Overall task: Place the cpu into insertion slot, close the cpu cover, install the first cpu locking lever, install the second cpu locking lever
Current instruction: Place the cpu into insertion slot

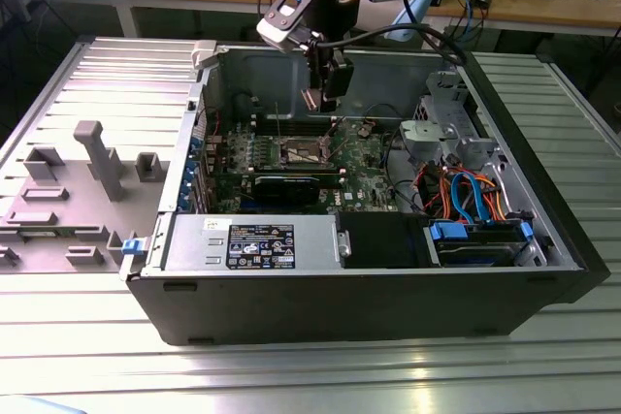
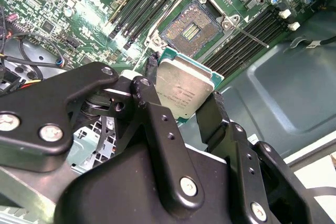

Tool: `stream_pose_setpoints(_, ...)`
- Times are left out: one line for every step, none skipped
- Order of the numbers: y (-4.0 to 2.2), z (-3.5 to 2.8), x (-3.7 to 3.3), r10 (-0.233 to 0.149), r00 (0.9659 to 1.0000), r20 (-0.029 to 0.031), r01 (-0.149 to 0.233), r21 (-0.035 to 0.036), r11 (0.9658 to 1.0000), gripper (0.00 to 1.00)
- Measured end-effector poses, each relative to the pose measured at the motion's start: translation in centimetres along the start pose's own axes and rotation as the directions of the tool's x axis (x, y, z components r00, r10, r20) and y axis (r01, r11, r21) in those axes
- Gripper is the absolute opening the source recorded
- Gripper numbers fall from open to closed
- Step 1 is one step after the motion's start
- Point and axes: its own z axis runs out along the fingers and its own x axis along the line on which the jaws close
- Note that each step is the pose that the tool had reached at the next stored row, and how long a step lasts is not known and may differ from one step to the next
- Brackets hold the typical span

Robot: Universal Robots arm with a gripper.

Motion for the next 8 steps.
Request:
stream_pose_setpoints(0.0, 0.0, 0.0, 0.001, 1.0, 0.0, -0.001, 0.0, 1.0, 0.55)
stream_pose_setpoints(0.0, 0.0, 0.0, 0.002, 1.0, 0.0, -0.002, -0.0001, 1.0, 0.55)
stream_pose_setpoints(0.0, 0.0, 0.0, 0.003, 1.0, 0.0001, -0.003, -0.0001, 1.0, 0.55)
stream_pose_setpoints(0.0, 0.0, 0.0, 0.004, 1.0, 0.0002, -0.004, -0.0001, 1.0, 0.55)
stream_pose_setpoints(0.0, 0.0, 0.0, 0.004, 1.0, 0.0001, -0.004, -0.0001, 1.0, 0.55)
stream_pose_setpoints(0.0, 0.0, 0.0, 0.006, 1.0, 0.0002, -0.006, -0.0001, 1.0, 0.55)
stream_pose_setpoints(0.0, 0.0, 0.0, 0.006, 1.0, 0.0003, -0.006, -0.0001, 1.0, 0.55)
stream_pose_setpoints(0.0, 0.01, 0.0, 0.007, 1.0, 0.0002, -0.007, -0.0002, 1.0, 0.55)
